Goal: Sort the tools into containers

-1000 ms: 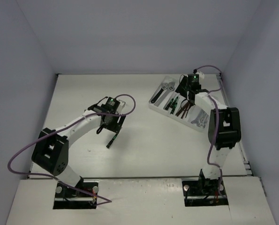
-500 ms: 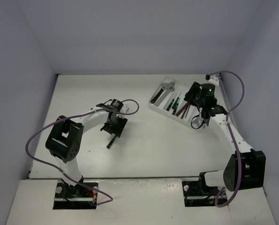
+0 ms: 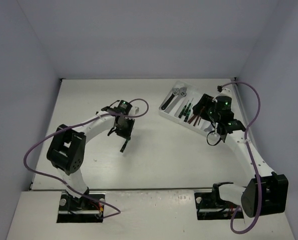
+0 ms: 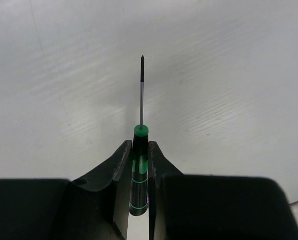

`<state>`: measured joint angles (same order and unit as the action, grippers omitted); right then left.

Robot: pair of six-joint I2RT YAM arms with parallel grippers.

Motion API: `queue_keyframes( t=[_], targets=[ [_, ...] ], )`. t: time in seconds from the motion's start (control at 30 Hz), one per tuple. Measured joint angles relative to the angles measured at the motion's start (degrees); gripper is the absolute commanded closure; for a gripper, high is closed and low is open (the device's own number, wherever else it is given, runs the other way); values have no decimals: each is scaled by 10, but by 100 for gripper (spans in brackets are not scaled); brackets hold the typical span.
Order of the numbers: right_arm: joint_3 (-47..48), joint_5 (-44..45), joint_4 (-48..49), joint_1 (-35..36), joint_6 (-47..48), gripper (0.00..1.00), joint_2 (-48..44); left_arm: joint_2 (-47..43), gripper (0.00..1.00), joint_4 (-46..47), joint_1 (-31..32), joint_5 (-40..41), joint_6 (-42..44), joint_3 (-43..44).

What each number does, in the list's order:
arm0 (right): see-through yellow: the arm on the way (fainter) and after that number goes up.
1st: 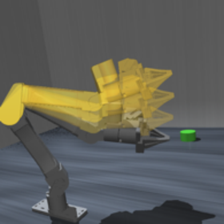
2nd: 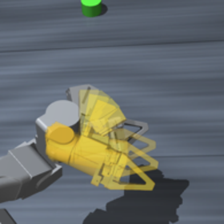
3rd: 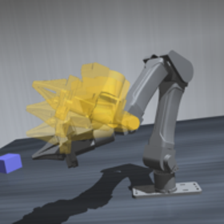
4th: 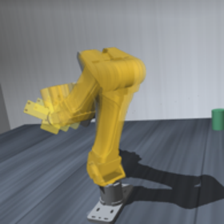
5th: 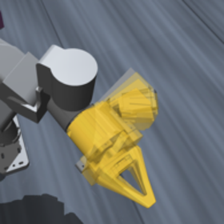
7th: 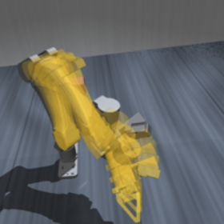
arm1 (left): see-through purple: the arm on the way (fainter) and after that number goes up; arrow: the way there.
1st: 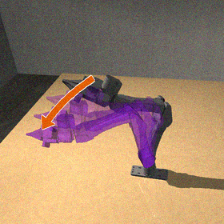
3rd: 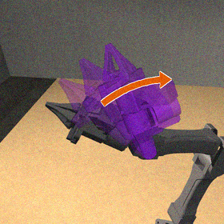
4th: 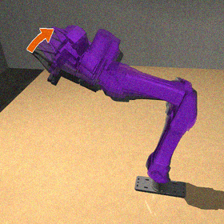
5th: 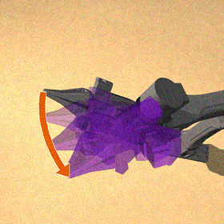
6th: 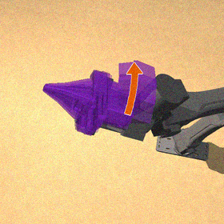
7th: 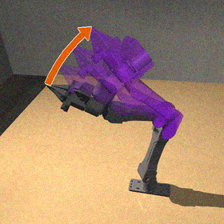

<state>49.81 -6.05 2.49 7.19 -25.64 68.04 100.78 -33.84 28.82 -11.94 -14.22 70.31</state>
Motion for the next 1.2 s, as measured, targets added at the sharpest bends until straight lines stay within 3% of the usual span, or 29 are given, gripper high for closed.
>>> queue_keyframes(
  t=[0.23,0.43,0.73,0.87,0.93,0.97,1.03,1.1,1.2],
  targets=[
    [-6,-69,10,94,29,35,-9,-93,100,133,1,-86,-112,39],
    [-6,-115,52,173,29,34,-10,-103,100,269,14,-128,-229,42],
    [0,-129,103,223,21,36,17,-85,100,330,43,-150,-302,67],
    [6,-131,111,238,22,56,44,-85,100,345,50,-155,-314,70],
    [7,-131,114,241,21,84,54,-85,100,346,51,-157,-317,70],
    [7,-131,116,242,21,85,58,-85,99,346,51,-157,-317,70],
    [8,-128,118,244,21,100,62,-85,80,348,51,-159,-318,70],
    [10,-127,121,244,23,100,63,-86,50,353,51,-160,-318,69],
    [12,-116,125,244,27,100,63,-97,37,354,49,-152,-311,51]
  ],
)
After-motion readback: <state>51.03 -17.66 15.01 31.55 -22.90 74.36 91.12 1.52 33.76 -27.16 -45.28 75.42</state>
